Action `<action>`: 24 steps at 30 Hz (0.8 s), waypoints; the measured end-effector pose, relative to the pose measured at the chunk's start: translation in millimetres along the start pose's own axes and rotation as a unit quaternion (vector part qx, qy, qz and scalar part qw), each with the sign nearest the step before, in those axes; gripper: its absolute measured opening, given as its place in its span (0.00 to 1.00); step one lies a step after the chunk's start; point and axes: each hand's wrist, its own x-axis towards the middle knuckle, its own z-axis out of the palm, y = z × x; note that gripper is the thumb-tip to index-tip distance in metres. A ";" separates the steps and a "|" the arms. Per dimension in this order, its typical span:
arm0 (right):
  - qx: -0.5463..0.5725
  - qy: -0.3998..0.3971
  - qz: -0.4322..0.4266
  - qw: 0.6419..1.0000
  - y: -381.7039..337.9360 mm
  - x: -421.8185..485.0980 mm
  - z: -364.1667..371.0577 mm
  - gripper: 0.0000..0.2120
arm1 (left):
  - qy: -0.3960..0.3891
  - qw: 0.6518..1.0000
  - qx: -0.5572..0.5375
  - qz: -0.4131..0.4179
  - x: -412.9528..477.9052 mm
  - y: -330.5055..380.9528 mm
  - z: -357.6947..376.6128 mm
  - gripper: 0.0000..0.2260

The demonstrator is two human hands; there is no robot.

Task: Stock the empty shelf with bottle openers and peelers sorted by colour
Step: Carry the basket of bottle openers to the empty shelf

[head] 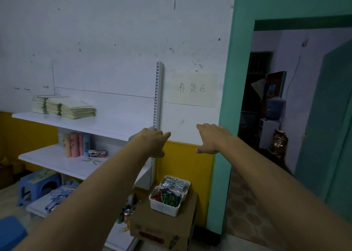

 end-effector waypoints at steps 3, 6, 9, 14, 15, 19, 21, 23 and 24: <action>0.001 -0.012 -0.011 1.000 13.1 42.4 17.8 0.36 | -0.008 1.000 -0.003 -0.013 41.0 -10.4 12.0 0.33; 0.002 -0.027 -0.010 1.000 23.5 84.4 35.8 0.33 | -0.016 1.000 -0.005 -0.015 83.2 -20.1 28.0 0.32; 0.000 -0.035 -0.003 0.999 31.1 130.7 54.2 0.31 | -0.018 1.000 -0.010 -0.012 130.0 -30.7 49.6 0.33; 0.002 -0.015 0.027 1.000 39.2 228.7 78.2 0.34 | -0.010 1.000 -0.023 0.005 218.9 -63.8 86.6 0.35; 0.002 -0.011 0.033 0.999 39.2 249.4 83.3 0.35 | -0.008 1.000 -0.025 0.009 237.0 -72.8 94.7 0.35; 0.017 -0.007 0.055 0.998 39.4 331.4 111.1 0.36 | -0.010 0.999 -0.025 0.023 313.0 -106.9 132.6 0.35; 0.033 -0.005 0.063 0.997 40.4 365.4 133.6 0.35 | -0.009 0.999 -0.031 0.031 347.7 -118.6 155.7 0.35; 0.049 -0.025 0.070 0.996 38.8 390.2 167.2 0.35 | -0.029 0.998 -0.045 0.040 373.6 -122.0 186.3 0.36; 0.051 -0.041 0.072 0.995 37.5 400.9 187.9 0.36 | -0.041 0.997 -0.052 0.045 385.4 -121.5 205.9 0.36</action>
